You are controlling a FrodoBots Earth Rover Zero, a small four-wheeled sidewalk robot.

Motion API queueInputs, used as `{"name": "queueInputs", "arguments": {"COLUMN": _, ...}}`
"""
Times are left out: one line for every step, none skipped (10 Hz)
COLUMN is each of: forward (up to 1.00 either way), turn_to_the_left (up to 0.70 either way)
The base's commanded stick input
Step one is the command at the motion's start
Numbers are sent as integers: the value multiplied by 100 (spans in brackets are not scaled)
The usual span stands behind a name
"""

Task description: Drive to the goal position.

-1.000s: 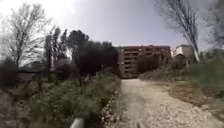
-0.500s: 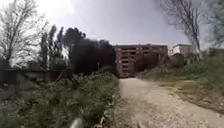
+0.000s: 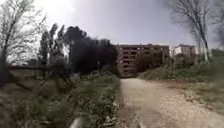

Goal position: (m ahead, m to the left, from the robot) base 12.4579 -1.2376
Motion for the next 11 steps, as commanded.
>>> {"name": "queueInputs", "arguments": {"forward": 100, "turn_to_the_left": 0}}
{"name": "queueInputs", "arguments": {"forward": 100, "turn_to_the_left": 0}}
{"name": "queueInputs", "arguments": {"forward": 100, "turn_to_the_left": 0}}
{"name": "queueInputs", "arguments": {"forward": 100, "turn_to_the_left": 0}}
{"name": "queueInputs", "arguments": {"forward": 100, "turn_to_the_left": 0}}
{"name": "queueInputs", "arguments": {"forward": 100, "turn_to_the_left": 0}}
{"name": "queueInputs", "arguments": {"forward": 100, "turn_to_the_left": 0}}
{"name": "queueInputs", "arguments": {"forward": 100, "turn_to_the_left": 0}}
{"name": "queueInputs", "arguments": {"forward": 100, "turn_to_the_left": 0}}
{"name": "queueInputs", "arguments": {"forward": 100, "turn_to_the_left": 0}}
{"name": "queueInputs", "arguments": {"forward": 100, "turn_to_the_left": 0}}
